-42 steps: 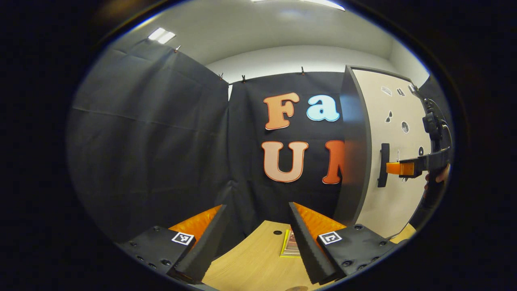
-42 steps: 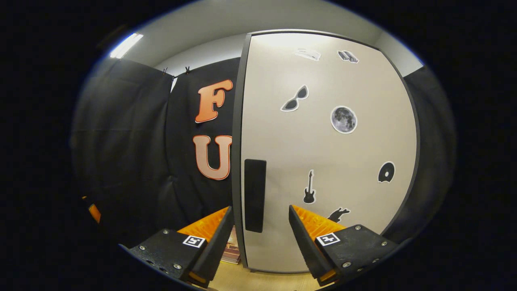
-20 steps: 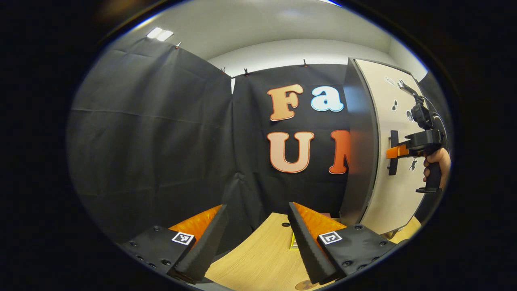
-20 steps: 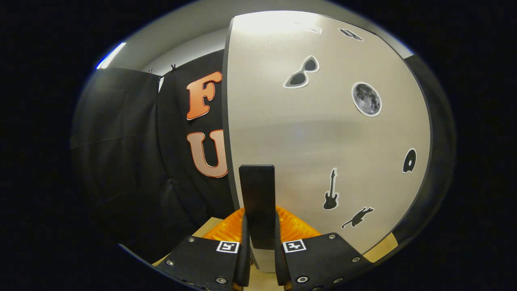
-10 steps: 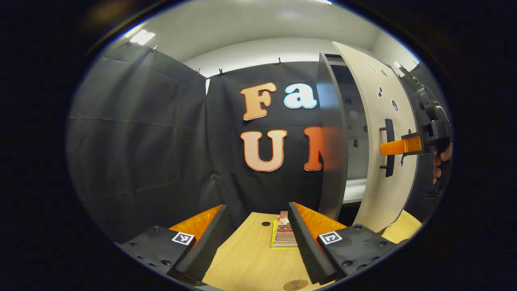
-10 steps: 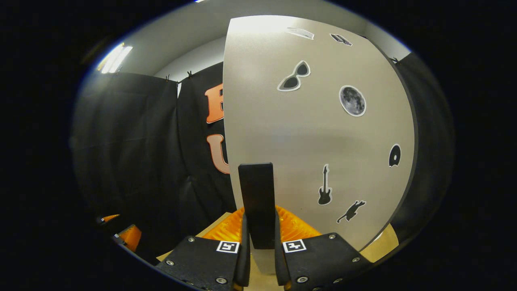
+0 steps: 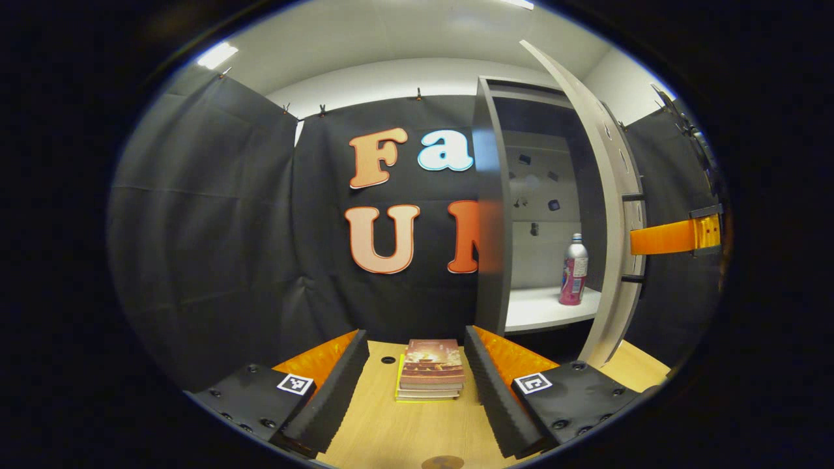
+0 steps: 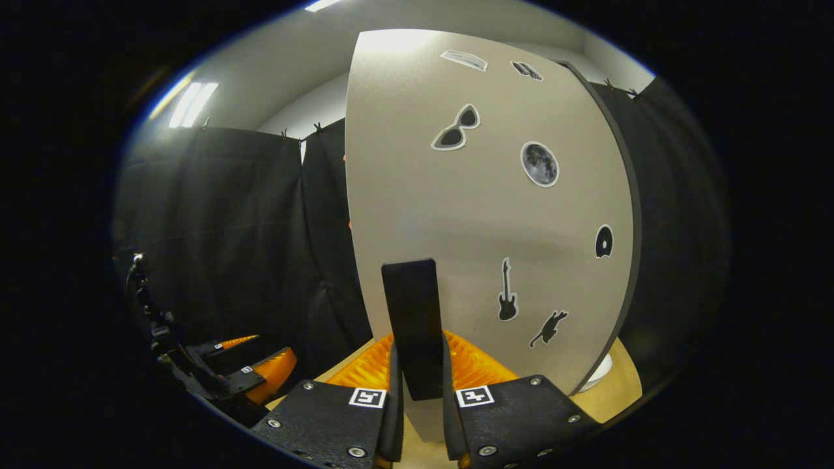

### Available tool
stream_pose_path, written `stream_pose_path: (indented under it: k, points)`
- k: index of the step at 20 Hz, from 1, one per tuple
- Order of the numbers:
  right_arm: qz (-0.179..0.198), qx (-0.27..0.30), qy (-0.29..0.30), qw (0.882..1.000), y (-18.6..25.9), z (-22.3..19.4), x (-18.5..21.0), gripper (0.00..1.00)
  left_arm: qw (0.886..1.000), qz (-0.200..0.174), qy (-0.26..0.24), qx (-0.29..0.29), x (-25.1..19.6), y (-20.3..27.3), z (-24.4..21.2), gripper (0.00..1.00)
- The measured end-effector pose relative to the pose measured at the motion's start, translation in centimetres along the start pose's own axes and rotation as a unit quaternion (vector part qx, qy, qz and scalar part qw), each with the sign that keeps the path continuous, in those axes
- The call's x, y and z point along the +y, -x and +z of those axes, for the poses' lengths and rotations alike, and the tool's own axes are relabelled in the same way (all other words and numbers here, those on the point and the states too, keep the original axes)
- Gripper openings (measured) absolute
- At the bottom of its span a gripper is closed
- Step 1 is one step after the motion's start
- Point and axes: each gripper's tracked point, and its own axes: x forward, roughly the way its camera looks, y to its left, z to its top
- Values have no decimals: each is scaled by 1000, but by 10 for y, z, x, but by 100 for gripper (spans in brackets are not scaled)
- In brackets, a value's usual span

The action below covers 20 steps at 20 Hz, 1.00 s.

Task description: Open the cabinet door with the right hand, grasp the bottle in the cabinet with the left hand and place it on the coaster, then close the cabinet door with the right hand.

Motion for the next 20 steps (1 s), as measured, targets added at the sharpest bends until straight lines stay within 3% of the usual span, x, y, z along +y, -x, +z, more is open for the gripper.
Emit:
stream_pose_path:
  k: [1,9,11,12,14,15,19,20]
  points:
    - [1,-1,1,1000,1,0,0,25,1000,-10,0,-1,-11,-4,2,93]
    - [-27,-16,-16,999,28,1,-21,25,995,-101,-1,-12,-110,-27,12,92]
    - [-43,-24,-16,999,33,1,-27,25,992,-123,1,-16,-136,-35,17,96]
    - [-50,-28,-15,998,34,2,-29,24,991,-132,2,-18,-148,-38,19,92]
    - [-63,-35,-21,997,37,4,-34,24,989,-148,2,-18,-170,-45,19,96]
    - [-68,-39,-27,997,38,4,-36,19,988,-156,2,-19,-182,-48,20,96]
    - [-79,-27,-54,995,43,-7,-41,28,984,-177,2,-25,-224,-74,26,93]
    - [-81,-27,-56,995,46,-8,-41,23,983,-181,3,-25,-233,-80,25,96]
